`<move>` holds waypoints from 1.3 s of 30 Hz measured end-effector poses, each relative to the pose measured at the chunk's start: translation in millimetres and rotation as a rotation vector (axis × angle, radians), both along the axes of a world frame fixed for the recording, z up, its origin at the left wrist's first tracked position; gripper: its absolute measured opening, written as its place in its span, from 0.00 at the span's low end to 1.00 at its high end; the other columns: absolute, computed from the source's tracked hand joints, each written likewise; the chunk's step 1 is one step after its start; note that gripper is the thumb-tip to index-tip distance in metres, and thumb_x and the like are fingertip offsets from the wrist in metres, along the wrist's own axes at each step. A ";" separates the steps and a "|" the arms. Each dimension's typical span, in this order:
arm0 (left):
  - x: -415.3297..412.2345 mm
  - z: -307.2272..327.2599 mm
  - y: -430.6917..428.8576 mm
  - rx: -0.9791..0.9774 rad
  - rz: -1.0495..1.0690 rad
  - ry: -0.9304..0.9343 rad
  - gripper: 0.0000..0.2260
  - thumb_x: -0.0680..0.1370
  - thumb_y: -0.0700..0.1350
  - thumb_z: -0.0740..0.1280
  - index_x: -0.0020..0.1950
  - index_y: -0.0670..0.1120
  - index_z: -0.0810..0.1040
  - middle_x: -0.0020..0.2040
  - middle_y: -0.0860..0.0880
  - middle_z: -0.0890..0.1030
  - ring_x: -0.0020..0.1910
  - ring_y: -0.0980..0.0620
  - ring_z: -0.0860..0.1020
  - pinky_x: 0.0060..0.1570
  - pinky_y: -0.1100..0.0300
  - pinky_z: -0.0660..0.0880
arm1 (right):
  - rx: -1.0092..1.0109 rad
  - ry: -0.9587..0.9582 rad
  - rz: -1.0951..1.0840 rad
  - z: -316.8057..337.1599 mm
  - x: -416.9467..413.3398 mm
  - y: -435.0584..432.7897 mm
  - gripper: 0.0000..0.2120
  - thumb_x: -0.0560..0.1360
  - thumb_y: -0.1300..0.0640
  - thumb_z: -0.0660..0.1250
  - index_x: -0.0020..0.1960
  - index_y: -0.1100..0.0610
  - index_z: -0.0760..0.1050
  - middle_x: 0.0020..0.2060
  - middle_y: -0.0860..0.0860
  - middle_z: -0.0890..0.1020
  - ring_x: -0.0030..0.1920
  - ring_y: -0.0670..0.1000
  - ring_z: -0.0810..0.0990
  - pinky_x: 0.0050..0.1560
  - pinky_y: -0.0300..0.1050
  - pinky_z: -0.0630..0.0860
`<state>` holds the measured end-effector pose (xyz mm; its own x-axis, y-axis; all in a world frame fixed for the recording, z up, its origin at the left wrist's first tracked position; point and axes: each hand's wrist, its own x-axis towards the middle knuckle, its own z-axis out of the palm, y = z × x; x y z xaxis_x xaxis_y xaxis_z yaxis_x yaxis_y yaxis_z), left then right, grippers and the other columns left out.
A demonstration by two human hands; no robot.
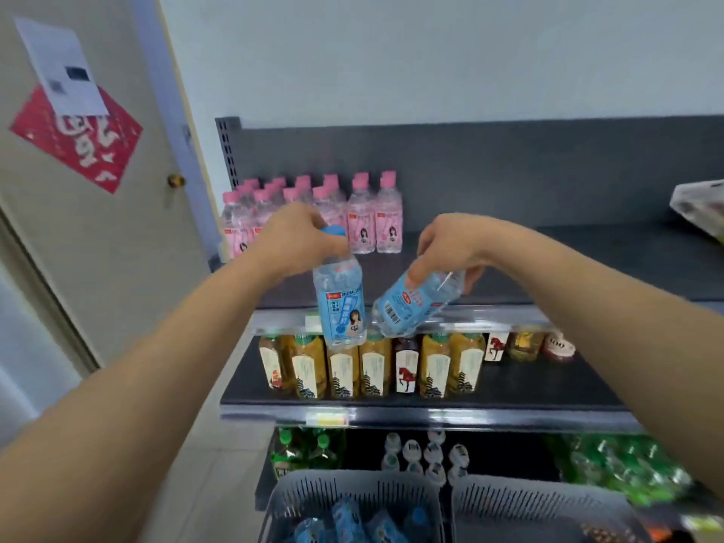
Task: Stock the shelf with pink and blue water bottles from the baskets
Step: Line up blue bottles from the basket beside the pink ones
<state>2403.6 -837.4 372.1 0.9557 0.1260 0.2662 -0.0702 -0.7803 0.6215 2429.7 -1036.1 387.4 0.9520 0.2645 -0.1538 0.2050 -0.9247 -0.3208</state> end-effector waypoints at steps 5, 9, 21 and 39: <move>34.9 20.0 -26.4 -0.082 -0.080 -0.072 0.07 0.71 0.44 0.71 0.40 0.42 0.77 0.33 0.49 0.74 0.30 0.54 0.69 0.30 0.61 0.67 | -0.066 -0.175 -0.109 24.9 16.3 -19.0 0.22 0.65 0.47 0.75 0.53 0.59 0.79 0.46 0.56 0.82 0.40 0.58 0.84 0.39 0.49 0.83; 66.1 20.6 -50.0 -0.131 -0.129 -0.109 0.07 0.71 0.44 0.71 0.44 0.41 0.78 0.37 0.47 0.76 0.32 0.52 0.71 0.33 0.59 0.68 | -0.174 -0.301 -0.136 28.1 32.8 -37.1 0.23 0.63 0.44 0.75 0.54 0.54 0.79 0.49 0.52 0.82 0.48 0.56 0.81 0.46 0.46 0.79; 133.5 -6.0 -107.5 -0.109 -0.163 -0.025 0.10 0.73 0.41 0.70 0.50 0.37 0.78 0.43 0.44 0.77 0.40 0.48 0.74 0.41 0.57 0.72 | -0.493 -0.259 0.053 22.6 90.1 -82.4 0.28 0.66 0.54 0.76 0.63 0.48 0.73 0.57 0.50 0.78 0.56 0.54 0.76 0.44 0.44 0.71; 139.0 -61.6 -116.6 -0.208 -0.197 0.275 0.19 0.72 0.38 0.72 0.62 0.42 0.73 0.60 0.45 0.79 0.58 0.45 0.78 0.57 0.52 0.75 | -0.335 -0.370 0.271 -9.4 145.4 -101.0 0.37 0.68 0.53 0.74 0.73 0.49 0.61 0.71 0.53 0.61 0.70 0.58 0.55 0.65 0.56 0.69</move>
